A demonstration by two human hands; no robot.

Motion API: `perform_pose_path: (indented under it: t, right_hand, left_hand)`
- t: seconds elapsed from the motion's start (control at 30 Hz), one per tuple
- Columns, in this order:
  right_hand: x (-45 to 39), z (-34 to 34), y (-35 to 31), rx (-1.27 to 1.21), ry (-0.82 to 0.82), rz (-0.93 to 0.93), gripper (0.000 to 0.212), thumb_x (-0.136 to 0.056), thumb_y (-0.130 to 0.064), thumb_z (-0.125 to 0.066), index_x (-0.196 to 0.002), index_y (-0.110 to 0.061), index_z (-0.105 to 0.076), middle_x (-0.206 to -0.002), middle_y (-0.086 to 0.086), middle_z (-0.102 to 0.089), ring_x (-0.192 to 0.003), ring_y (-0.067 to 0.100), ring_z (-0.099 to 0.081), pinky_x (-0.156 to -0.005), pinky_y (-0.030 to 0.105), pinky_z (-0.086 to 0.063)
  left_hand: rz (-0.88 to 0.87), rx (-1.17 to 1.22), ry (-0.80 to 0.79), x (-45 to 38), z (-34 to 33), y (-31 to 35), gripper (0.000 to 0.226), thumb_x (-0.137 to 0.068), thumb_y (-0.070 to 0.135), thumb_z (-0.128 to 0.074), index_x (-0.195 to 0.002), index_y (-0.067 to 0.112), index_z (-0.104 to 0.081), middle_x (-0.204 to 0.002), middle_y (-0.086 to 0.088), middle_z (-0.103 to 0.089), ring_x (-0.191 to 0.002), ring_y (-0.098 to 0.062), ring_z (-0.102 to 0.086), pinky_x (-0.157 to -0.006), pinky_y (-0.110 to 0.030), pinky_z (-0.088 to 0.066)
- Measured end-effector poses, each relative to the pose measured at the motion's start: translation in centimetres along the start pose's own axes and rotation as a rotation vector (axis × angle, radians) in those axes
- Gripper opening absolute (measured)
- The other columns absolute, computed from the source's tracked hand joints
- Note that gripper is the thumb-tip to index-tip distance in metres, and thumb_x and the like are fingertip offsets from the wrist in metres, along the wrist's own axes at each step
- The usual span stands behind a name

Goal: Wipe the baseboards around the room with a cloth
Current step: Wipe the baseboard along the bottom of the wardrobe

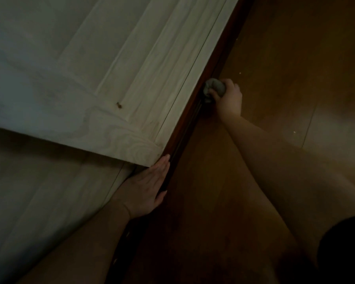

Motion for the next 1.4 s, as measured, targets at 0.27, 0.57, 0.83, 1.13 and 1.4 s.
perform_pose_path:
  t: [0.27,0.57,0.83,1.13,1.4]
  right_hand:
    - [11.2,-0.7,5.1,-0.126,-0.167,0.087,0.047,-0.074,-0.028,-0.085,-0.114,-0.018,-0.061,-0.109,-0.007,-0.060,-0.102,0.009,-0.057,-0.086,0.021,-0.046]
    - [19.8,-5.4,6.1,-0.084,-0.288,0.163,0.045,-0.075,-0.016,-0.083,-0.117,-0.017,-0.067,-0.105,-0.012,-0.055,-0.096,0.000,-0.053,-0.081,0.002,-0.037]
    - [19.6,-6.3,5.4,-0.078,-0.245,0.161,0.033,-0.075,-0.007,-0.079,-0.105,-0.013,-0.067,-0.104,0.000,-0.061,-0.092,0.006,-0.055,-0.076,0.009,-0.038]
    - [16.2,-5.7,6.0,-0.043,-0.353,0.276,0.033,-0.072,-0.009,-0.081,-0.102,-0.010,-0.068,-0.101,0.005,-0.063,-0.092,0.007,-0.054,-0.077,0.018,-0.039]
    - [10.7,-4.1,5.7,0.018,-0.380,0.282,0.034,-0.073,-0.013,-0.083,-0.103,-0.012,-0.066,-0.102,-0.003,-0.055,-0.093,0.009,-0.053,-0.078,0.015,-0.037]
  left_hand:
    - [-0.008,-0.048,0.010,0.0,0.6,0.1,0.071,-0.103,0.044,-0.021,-0.148,-0.010,-0.029,-0.159,-0.027,-0.019,-0.151,-0.031,-0.018,-0.123,-0.040,-0.013]
    - [0.001,-0.089,0.026,0.2,0.5,0.2,0.071,-0.103,0.043,-0.023,-0.150,-0.010,-0.024,-0.160,-0.027,-0.016,-0.152,-0.031,-0.013,-0.125,-0.039,-0.006]
    - [0.010,-0.063,0.058,0.2,-0.2,0.1,0.071,-0.104,0.042,-0.022,-0.151,-0.011,-0.021,-0.161,-0.029,-0.013,-0.153,-0.031,-0.010,-0.125,-0.039,-0.006]
    - [0.019,-0.057,0.052,0.2,-0.5,0.0,0.071,-0.104,0.042,-0.022,-0.152,-0.010,-0.018,-0.161,-0.028,-0.010,-0.153,-0.031,-0.005,-0.125,-0.039,0.000]
    - [0.019,-0.103,0.030,0.2,-0.3,0.0,0.073,-0.103,0.043,-0.025,-0.152,-0.011,-0.019,-0.161,-0.030,-0.010,-0.153,-0.032,-0.003,-0.125,-0.040,0.002]
Point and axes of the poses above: each hand's wrist, its own x-axis away from the middle knuckle, its own z-axis out of the back of the hand, y = z × x, the point moved 2 cm from there along -x, towards the middle knuckle
